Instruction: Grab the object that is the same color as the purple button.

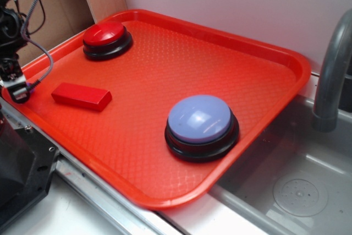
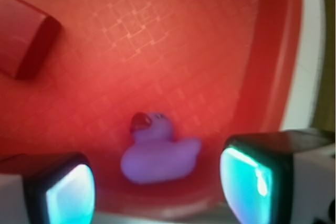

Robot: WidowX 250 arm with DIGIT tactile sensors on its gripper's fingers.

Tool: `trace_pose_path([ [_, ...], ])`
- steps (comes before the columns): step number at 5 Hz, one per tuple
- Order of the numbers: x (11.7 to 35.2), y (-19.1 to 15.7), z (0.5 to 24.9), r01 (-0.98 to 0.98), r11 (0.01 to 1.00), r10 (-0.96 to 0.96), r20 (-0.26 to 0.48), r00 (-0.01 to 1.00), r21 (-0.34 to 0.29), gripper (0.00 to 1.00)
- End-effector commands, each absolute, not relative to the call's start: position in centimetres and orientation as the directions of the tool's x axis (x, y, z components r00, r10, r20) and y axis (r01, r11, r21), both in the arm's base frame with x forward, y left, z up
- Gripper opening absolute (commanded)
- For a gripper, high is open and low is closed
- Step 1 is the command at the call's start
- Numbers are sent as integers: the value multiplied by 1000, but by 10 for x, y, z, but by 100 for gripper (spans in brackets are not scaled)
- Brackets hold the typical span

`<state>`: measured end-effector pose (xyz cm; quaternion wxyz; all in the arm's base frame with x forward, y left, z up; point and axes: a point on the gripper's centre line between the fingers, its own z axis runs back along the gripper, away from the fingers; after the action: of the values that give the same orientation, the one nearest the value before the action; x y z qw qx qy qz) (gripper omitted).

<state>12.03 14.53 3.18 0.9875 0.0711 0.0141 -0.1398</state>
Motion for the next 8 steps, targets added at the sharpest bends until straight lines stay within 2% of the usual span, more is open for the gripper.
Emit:
trace_pose_path([
  [1, 126, 153, 19, 216, 964, -209, -60, 976, 155, 0],
  [2, 124, 150, 24, 223, 964, -215, -69, 974, 146, 0],
  [3, 120, 149, 43, 224, 969, -216, -75, 973, 109, 0],
  [4, 119, 138, 82, 258, 957, -254, -51, 966, 129, 0],
  [5, 124, 126, 115, 288, 940, -286, -37, 958, 182, 0],
  [6, 140, 111, 146, 295, 939, -295, -27, 955, 174, 0],
  [7, 161, 100, 159, 302, 938, -300, -40, 953, 171, 0],
  [8, 187, 90, 174, 303, 940, -303, -20, 953, 158, 0],
])
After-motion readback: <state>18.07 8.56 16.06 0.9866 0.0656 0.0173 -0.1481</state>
